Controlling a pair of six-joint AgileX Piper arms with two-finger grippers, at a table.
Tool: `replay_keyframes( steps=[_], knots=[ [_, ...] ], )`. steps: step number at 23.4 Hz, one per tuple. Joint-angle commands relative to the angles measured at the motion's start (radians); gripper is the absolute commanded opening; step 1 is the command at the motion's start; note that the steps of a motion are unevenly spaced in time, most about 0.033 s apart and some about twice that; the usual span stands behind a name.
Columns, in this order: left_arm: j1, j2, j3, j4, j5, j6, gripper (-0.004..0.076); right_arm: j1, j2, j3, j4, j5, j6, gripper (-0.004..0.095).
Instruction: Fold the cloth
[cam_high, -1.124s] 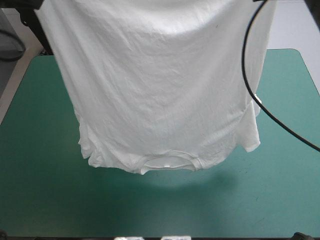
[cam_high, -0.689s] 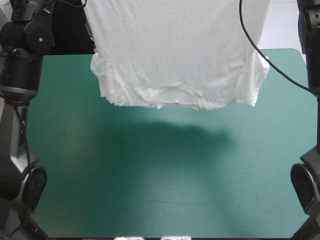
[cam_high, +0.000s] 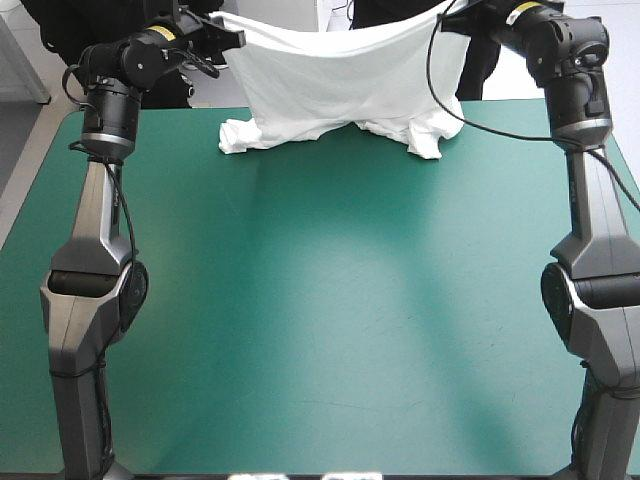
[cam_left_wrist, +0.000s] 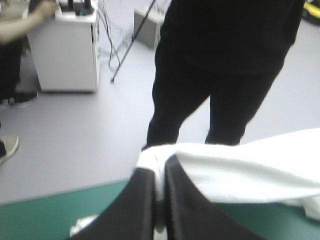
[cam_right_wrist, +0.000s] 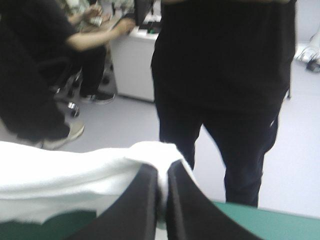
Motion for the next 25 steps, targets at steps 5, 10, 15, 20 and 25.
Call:
replay_keyframes(
  steps=[5, 10, 15, 20, 25],
  knots=[
    [0.034, -0.048, 0.027, 0.051, 0.364, -0.133, -0.0017, 0.0, -0.067, 0.225, 0.157, 0.16, -0.132, -0.0017],
    [0.03, -0.085, 0.163, -0.015, 0.457, -0.154, -0.0017, 0.0, -0.167, 0.419, 0.133, 0.261, -0.132, -0.0016],
    [0.023, -0.218, 0.386, -0.009, 0.457, -0.154, -0.0017, 0.0, -0.274, 0.633, 0.12, 0.322, -0.138, -0.0016],
    [0.023, -0.322, 0.566, -0.01, 0.457, -0.154, -0.0017, 0.0, -0.342, 0.757, 0.124, 0.362, -0.138, -0.0016],
    [0.023, -0.406, 0.7, -0.014, 0.457, -0.154, -0.0017, 0.0, -0.43, 0.88, 0.124, 0.403, -0.138, -0.0016]
  ],
)
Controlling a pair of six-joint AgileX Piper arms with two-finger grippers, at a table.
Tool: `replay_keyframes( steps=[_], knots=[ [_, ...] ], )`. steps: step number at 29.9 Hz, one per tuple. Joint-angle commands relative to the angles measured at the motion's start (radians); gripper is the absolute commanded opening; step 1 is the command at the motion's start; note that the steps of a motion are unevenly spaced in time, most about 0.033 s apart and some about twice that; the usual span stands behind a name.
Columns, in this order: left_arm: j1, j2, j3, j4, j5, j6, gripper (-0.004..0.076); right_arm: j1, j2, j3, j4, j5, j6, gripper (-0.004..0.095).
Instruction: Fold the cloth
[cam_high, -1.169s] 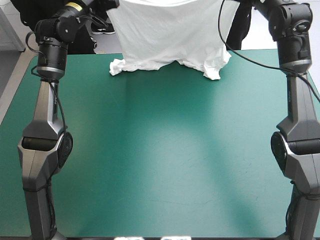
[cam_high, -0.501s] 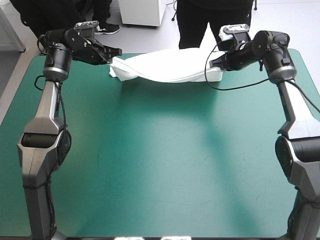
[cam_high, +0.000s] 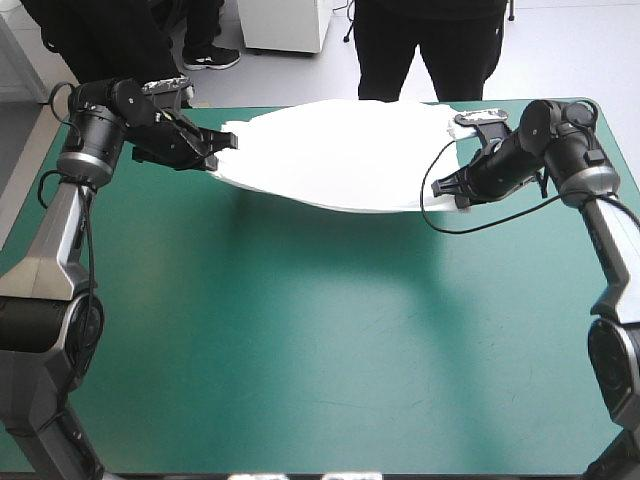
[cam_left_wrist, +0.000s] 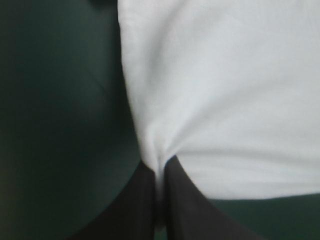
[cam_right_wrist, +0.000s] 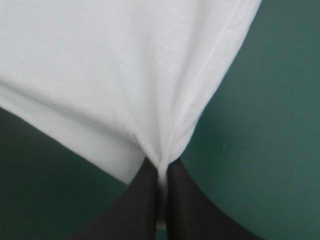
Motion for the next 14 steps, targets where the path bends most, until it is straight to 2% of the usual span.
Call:
replay_keyframes(
  steps=[1, 7, 14],
  knots=[
    [-0.005, -0.108, 0.052, -0.023, 0.06, -0.008, -0.0017, -0.001, -0.113, 0.052, 0.013, 0.006, -0.011, -0.0016],
    [-0.005, -0.208, 0.247, -0.011, 0.06, -0.008, -0.0017, 0.025, -0.211, 0.186, 0.0, 0.01, -0.011, -0.0016],
    [-0.035, -0.346, 0.498, 0.005, 0.019, -0.008, -0.0017, 0.143, -0.245, 0.317, -0.052, 0.008, 0.016, -0.0017]
  ],
)
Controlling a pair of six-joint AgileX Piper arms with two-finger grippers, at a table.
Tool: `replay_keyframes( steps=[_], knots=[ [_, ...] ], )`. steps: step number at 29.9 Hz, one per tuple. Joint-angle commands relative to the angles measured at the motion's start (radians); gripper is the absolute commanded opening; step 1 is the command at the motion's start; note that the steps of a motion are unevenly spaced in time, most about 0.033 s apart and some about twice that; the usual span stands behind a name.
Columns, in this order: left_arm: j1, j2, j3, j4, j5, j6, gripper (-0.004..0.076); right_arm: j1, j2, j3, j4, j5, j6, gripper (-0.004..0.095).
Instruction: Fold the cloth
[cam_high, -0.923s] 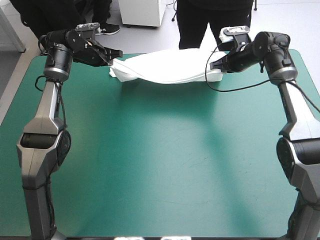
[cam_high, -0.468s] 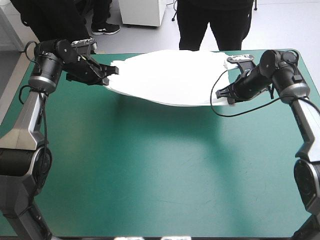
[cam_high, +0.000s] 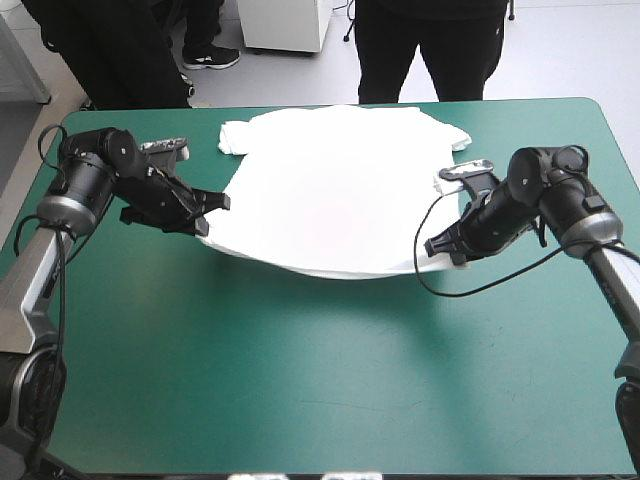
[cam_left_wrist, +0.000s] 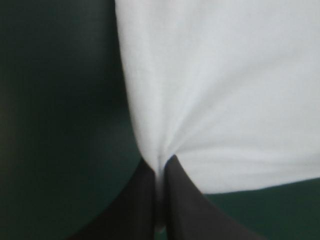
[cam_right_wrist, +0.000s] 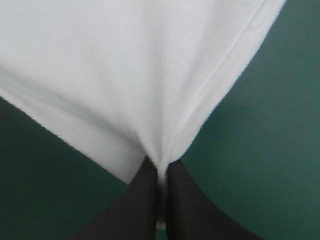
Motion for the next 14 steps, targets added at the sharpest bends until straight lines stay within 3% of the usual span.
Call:
replay_keyframes(
  steps=[1, 14],
  knots=[
    [-0.042, -0.138, 0.098, 0.006, 0.01, -0.001, -0.0017, 0.051, -0.052, 0.035, -0.021, -0.008, 0.008, -0.0017],
    [-0.137, -0.433, 0.489, 0.053, -0.059, -0.001, -0.0017, 0.069, -0.226, 0.344, -0.081, 0.0, 0.039, -0.0017]
  ],
)
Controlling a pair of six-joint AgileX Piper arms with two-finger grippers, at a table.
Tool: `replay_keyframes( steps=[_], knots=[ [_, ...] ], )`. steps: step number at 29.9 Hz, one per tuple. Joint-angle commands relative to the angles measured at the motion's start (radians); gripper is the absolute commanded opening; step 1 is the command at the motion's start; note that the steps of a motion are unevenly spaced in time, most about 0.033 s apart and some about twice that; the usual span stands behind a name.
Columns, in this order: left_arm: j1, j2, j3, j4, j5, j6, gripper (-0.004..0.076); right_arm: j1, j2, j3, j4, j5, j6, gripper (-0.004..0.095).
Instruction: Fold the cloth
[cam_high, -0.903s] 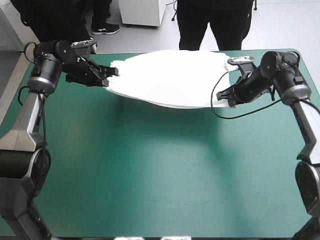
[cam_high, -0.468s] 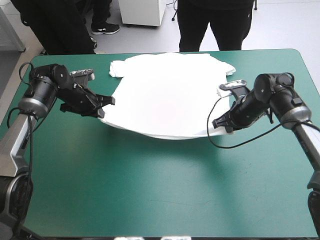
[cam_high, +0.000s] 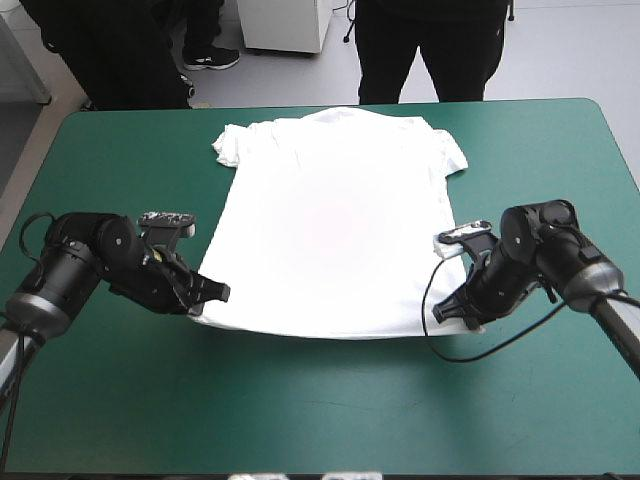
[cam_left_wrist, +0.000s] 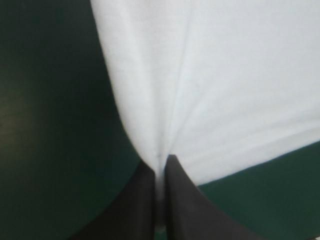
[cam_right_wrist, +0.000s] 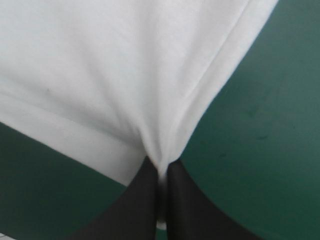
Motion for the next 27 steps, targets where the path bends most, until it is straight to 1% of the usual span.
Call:
replay_keyframes(
  steps=[1, 7, 15, 23, 25, 27],
  knots=[
    [-0.007, -0.092, 0.083, -0.018, -0.027, -0.003, -0.0017, 0.002, -0.112, 0.075, -0.011, 0.009, 0.01, -0.0017],
    [-0.007, -0.202, 0.246, -0.043, -0.047, -0.003, -0.0017, 0.002, -0.193, 0.2, -0.002, 0.016, 0.012, -0.0017],
    [-0.007, -0.313, 0.371, -0.083, -0.047, -0.009, -0.0017, 0.002, -0.231, 0.276, 0.064, 0.031, 0.012, -0.0017],
    [-0.007, -0.327, 0.442, -0.088, -0.064, -0.009, -0.0017, 0.006, -0.239, 0.328, 0.088, 0.025, -0.006, -0.0016],
    [-0.007, -0.327, 0.454, -0.084, -0.099, -0.009, -0.0016, 0.006, -0.239, 0.328, 0.088, 0.004, -0.025, 0.0001],
    [-0.007, -0.327, 0.465, -0.084, -0.127, -0.009, 0.0, 0.006, -0.239, 0.328, 0.088, -0.011, -0.037, 0.0054]
  ],
)
